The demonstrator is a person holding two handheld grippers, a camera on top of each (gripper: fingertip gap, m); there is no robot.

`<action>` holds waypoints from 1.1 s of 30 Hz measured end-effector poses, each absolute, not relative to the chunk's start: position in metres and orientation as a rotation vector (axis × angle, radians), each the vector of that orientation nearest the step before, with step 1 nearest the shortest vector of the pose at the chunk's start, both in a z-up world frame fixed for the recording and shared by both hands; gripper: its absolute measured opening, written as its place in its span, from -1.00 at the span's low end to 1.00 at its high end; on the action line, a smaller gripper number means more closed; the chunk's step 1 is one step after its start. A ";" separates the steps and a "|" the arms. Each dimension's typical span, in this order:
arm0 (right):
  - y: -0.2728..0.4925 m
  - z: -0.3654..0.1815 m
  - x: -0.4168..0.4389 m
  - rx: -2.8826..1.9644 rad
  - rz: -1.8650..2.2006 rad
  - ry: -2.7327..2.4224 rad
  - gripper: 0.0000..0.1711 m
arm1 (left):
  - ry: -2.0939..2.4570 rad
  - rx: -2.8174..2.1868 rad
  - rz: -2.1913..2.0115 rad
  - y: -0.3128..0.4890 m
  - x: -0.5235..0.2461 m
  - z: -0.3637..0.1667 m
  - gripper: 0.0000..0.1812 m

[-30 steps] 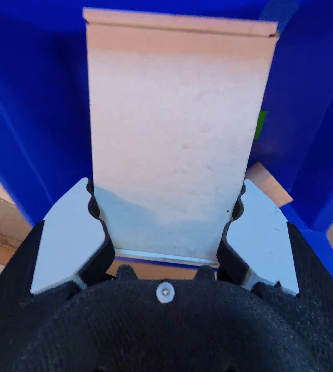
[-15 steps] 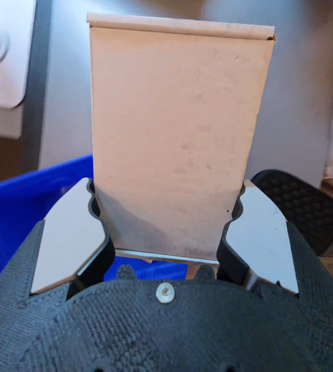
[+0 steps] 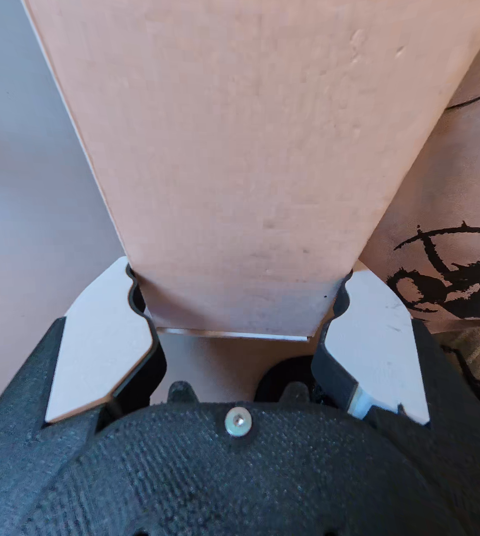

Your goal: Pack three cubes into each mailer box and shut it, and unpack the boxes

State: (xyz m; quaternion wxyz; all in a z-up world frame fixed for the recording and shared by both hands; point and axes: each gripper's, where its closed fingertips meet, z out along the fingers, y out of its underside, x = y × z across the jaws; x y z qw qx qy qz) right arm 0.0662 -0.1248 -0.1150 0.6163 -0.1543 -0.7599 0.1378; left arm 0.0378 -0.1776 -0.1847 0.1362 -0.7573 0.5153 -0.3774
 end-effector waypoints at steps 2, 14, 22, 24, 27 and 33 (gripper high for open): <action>-0.125 -0.118 0.069 -0.389 0.371 -1.794 -0.01 | 1.463 -2.171 -1.126 -0.178 0.041 -0.185 0.43; -0.112 -0.130 0.078 -0.667 0.675 -1.849 -0.16 | 1.112 -2.066 -1.101 -0.149 0.040 -0.162 0.19; -0.055 -0.170 0.090 -1.301 1.084 -1.695 -0.19 | 0.864 -1.829 -0.889 -0.142 0.012 -0.148 0.13; -0.045 -0.179 0.089 -1.430 1.083 -1.655 -0.19 | 0.838 -1.832 -0.747 -0.133 0.011 -0.162 0.15; -0.050 -0.185 0.086 -1.510 1.175 -1.646 -0.19 | 0.747 -1.870 -0.587 -0.108 0.011 -0.185 0.12; -0.057 -0.195 0.087 -1.542 1.131 -1.726 -0.21 | 0.812 -1.860 -0.504 -0.100 0.025 -0.194 -0.13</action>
